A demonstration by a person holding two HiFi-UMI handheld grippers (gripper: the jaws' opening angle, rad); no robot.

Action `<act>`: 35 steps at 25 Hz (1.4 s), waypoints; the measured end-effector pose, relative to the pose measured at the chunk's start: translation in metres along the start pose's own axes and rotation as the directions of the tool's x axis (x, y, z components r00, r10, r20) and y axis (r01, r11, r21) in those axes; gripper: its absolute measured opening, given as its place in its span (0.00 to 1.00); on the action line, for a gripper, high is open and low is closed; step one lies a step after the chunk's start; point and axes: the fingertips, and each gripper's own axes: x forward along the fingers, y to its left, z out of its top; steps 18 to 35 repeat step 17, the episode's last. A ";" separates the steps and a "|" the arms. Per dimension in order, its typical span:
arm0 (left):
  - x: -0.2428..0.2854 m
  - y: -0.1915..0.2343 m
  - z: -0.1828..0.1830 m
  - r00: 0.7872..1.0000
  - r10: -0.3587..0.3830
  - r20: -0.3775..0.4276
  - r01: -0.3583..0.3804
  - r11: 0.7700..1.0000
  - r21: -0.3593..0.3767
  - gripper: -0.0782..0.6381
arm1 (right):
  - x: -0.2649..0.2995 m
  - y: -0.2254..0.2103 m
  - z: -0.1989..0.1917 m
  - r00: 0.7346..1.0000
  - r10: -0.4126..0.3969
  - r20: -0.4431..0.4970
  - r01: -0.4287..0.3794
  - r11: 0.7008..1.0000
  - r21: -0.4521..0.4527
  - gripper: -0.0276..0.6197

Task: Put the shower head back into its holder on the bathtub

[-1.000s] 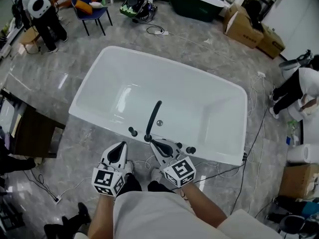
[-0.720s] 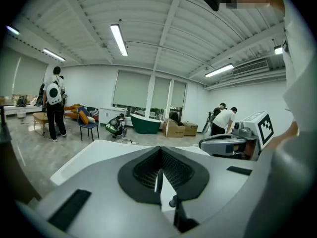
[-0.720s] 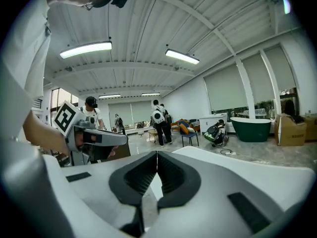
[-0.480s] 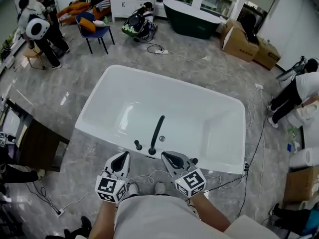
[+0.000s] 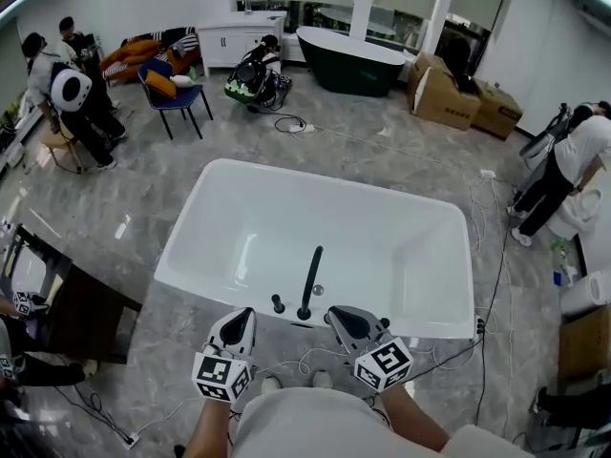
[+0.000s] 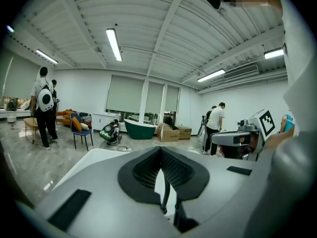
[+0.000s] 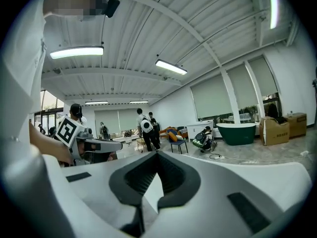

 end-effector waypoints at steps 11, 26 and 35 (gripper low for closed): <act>-0.004 0.005 0.011 0.999 -0.026 0.030 0.026 1.000 0.006 0.12 | 0.001 0.007 0.009 0.999 -0.033 0.020 0.034 0.999 -0.012 0.07; -0.005 0.014 0.015 0.999 -0.015 0.046 0.015 1.000 0.002 0.12 | 0.002 0.004 0.012 0.999 -0.050 0.021 0.051 0.999 -0.019 0.07; -0.005 0.014 0.015 0.999 -0.015 0.046 0.015 1.000 0.002 0.12 | 0.002 0.004 0.012 0.999 -0.050 0.021 0.051 0.999 -0.019 0.07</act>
